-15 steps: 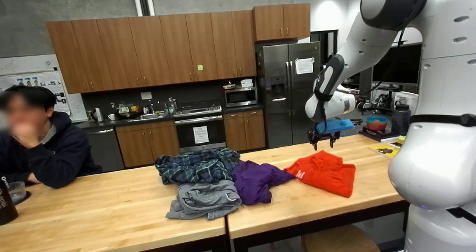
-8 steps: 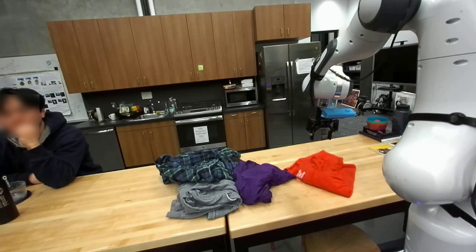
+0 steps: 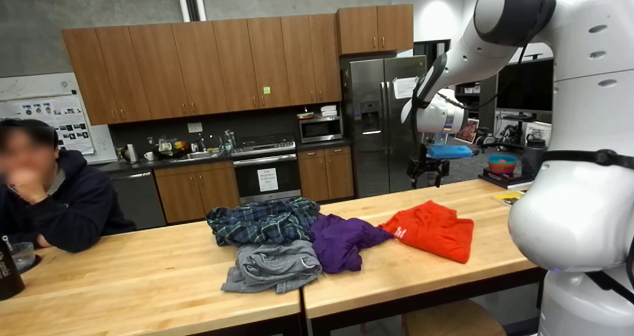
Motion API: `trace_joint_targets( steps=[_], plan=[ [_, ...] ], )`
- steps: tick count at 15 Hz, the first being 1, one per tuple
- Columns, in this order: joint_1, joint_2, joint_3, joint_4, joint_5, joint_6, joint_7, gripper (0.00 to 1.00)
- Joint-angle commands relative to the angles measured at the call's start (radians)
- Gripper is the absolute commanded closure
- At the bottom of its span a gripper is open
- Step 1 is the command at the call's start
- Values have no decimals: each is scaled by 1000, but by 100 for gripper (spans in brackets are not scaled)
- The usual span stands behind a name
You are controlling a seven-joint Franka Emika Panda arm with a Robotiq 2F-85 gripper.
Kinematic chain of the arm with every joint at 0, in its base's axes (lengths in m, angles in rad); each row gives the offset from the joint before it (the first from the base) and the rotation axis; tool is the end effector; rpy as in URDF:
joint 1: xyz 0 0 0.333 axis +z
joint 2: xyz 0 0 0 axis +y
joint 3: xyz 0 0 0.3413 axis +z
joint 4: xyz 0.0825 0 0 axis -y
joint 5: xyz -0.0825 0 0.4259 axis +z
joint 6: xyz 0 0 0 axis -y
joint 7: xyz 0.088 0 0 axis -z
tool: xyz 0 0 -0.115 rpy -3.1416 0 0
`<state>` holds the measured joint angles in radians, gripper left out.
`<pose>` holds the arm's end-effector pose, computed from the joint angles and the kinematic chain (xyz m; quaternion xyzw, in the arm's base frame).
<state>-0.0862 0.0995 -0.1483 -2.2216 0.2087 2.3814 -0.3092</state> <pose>0.5638 -0.1311 0.3257 -0.9967 0.0355 -0.0478 0.0560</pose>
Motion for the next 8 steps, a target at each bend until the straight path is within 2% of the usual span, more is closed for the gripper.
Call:
trace_joint_targets(
  steps=[1, 3, 8],
  plan=[
    [-23, -1, 20, 1, -4, -1, 4, 0],
    [-24, -4, 16, -8, -38, 15, -14, 0],
    [-59, 24, -12, -13, -247, 126, -56, 0]
  ],
)
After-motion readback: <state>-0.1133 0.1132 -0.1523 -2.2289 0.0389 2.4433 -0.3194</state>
